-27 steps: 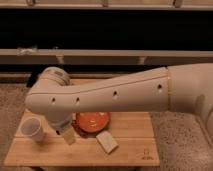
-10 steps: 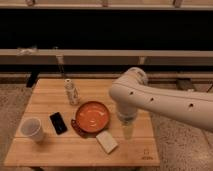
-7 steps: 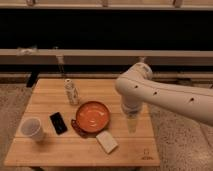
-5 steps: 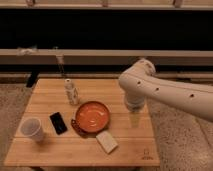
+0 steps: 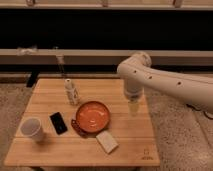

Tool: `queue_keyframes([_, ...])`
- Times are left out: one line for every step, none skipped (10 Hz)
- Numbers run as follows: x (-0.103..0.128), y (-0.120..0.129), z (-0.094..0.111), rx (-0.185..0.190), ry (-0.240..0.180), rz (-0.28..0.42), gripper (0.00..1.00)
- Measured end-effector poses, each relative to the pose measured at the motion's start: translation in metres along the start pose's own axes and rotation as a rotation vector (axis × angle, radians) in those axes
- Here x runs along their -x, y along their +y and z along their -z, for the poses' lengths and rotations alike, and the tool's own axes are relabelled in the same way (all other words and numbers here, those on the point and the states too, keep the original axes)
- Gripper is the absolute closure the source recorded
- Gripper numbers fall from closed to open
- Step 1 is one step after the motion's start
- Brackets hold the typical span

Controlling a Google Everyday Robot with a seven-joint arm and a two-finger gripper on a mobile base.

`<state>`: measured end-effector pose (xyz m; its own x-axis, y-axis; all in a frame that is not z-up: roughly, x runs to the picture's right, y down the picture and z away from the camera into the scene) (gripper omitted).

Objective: Move the arm in a circular motion

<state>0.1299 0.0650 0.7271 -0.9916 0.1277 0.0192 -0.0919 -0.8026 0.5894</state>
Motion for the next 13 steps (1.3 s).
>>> queue_keyframes([0.000,0.016,-0.001,0.003,-0.003,0.007,0.20])
queue_keyframes([-0.005,0.034,-0.001,0.010,-0.001,0.020,0.20])
queue_keyframes([-0.011,0.045,-0.001,0.015,0.000,0.031,0.20])
queue_keyframes([-0.020,0.057,0.000,0.021,0.003,0.049,0.20])
queue_keyframes([-0.036,0.071,0.002,0.032,0.009,0.077,0.20])
queue_keyframes([-0.049,0.080,0.003,0.041,0.015,0.100,0.20])
queue_keyframes([-0.062,0.089,0.005,0.049,0.024,0.124,0.20])
queue_keyframes([-0.083,0.104,0.006,0.062,0.035,0.168,0.20])
queue_keyframes([-0.096,0.113,0.007,0.070,0.042,0.196,0.20])
queue_keyframes([-0.110,0.121,0.009,0.078,0.050,0.228,0.20])
queue_keyframes([-0.128,0.130,0.009,0.087,0.060,0.273,0.20])
queue_keyframes([-0.145,0.137,0.011,0.098,0.075,0.333,0.20])
queue_keyframes([-0.150,0.140,0.011,0.106,0.080,0.349,0.20])
